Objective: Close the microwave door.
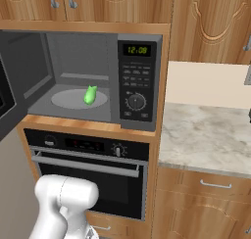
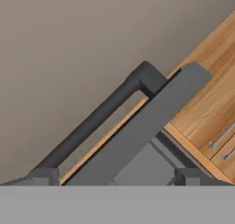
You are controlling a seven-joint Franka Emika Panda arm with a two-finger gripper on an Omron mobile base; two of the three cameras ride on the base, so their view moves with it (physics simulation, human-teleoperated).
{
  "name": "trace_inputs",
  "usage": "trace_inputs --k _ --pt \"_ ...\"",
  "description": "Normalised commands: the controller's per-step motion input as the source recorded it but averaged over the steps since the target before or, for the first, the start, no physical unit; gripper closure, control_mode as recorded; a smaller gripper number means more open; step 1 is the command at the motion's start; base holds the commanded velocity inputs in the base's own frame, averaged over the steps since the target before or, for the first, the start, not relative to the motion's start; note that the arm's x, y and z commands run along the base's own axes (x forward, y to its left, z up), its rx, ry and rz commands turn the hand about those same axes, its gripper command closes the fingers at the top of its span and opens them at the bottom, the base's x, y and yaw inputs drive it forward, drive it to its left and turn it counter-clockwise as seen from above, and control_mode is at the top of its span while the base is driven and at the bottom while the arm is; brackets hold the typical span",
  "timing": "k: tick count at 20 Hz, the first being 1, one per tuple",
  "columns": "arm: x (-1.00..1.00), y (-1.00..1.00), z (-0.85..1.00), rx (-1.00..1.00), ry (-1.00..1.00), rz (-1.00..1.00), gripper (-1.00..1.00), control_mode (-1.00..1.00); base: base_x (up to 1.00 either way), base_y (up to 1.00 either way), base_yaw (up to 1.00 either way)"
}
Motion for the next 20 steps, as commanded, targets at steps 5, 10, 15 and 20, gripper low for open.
trace_inputs --k 5,10,15,20 --pt "0.63 0.00 -0.69 0.00 0.18 -0.28 -1.00 -1.00 0.00 0.00 0.00" --pt "0.68 0.00 -0.25 0.00 0.08 -0.11 -1.00 -1.00 0.00 0.00 0.00" --pt "0.99 0.04 -0.14 0.00 0.00 -0.09 -1.00 -1.00 0.00 0.00 0.00" --pt "0.74 0.01 -0.07 0.00 -0.02 -0.07 -1.00 -1.00 0.00 0.00 0.00"
